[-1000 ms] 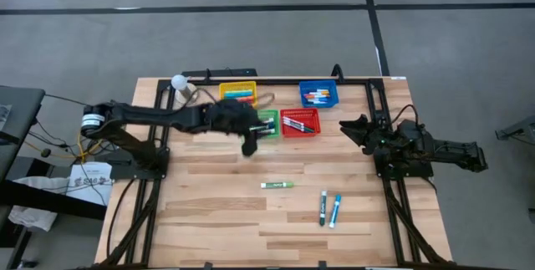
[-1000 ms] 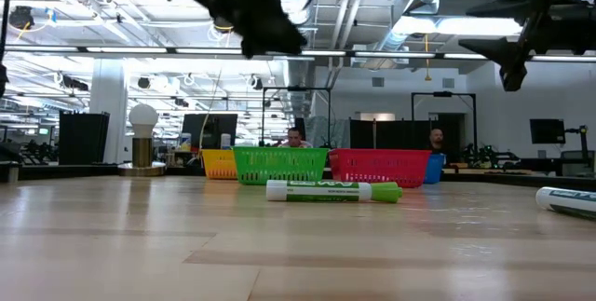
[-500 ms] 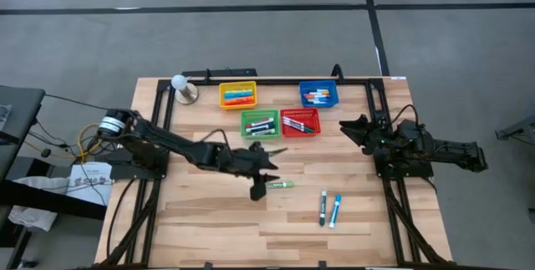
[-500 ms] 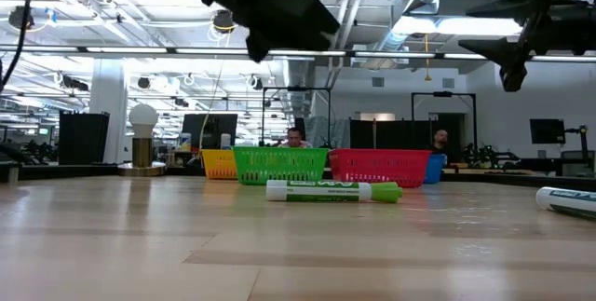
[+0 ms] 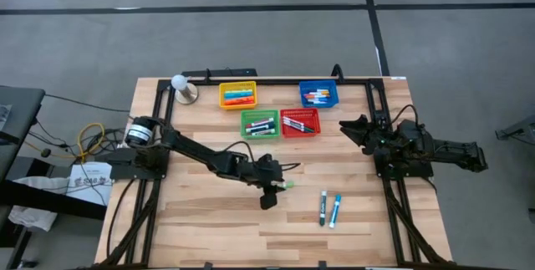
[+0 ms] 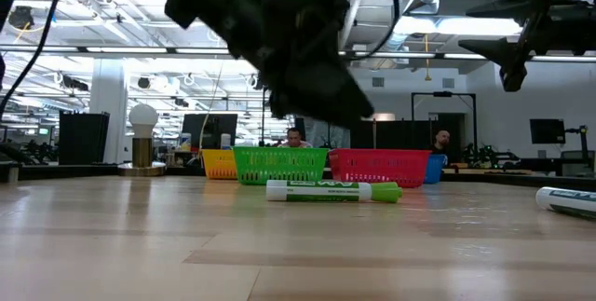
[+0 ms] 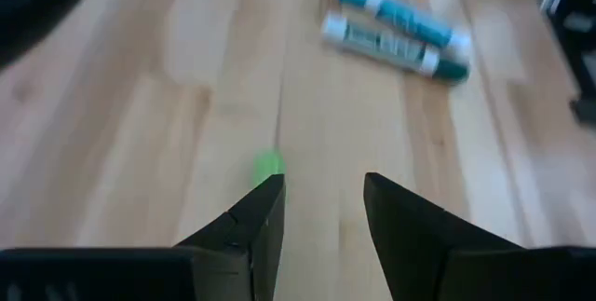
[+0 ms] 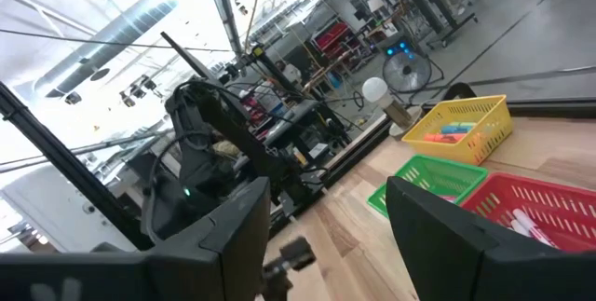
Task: Pick & Place Markers
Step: Put the light green marker into the green bin
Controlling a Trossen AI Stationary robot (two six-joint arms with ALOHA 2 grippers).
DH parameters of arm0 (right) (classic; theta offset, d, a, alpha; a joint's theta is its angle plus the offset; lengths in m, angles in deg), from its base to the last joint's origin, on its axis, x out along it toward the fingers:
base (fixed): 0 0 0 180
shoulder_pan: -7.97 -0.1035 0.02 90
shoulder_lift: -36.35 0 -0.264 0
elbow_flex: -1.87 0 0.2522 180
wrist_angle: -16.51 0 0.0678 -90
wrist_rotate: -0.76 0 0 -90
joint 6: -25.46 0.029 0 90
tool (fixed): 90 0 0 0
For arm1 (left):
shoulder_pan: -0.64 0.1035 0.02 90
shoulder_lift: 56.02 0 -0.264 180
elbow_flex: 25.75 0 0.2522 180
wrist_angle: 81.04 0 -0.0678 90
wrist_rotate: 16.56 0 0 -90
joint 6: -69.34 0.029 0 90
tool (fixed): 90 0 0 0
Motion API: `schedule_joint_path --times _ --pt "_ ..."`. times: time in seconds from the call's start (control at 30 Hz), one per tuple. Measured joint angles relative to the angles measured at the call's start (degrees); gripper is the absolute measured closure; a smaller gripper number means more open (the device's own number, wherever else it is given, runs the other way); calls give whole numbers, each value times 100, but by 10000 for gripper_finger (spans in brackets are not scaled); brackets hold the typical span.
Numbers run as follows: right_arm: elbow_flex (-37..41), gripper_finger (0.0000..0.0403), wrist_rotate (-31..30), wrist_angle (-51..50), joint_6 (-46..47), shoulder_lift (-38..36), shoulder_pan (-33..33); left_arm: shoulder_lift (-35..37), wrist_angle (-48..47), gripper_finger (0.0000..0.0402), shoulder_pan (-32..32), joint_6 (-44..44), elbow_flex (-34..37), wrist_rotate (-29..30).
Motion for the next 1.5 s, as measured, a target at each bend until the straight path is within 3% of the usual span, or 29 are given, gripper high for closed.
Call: schedule_joint_path --times 0.73,1.0,1.23,1.5 --pt "0 198 0 -7 -2 2 0 -742 -459 257 2 -406 -28 141" --pt "0 198 0 -9 -2 0 0 -748 -522 329 14 -518 -20 150" --pt "0 198 -1 -7 -2 0 4 -419 -760 336 149 -575 27 -307" --pt "0 198 -9 -12 -2 2 6 577 -1501 335 489 0 20 -73"
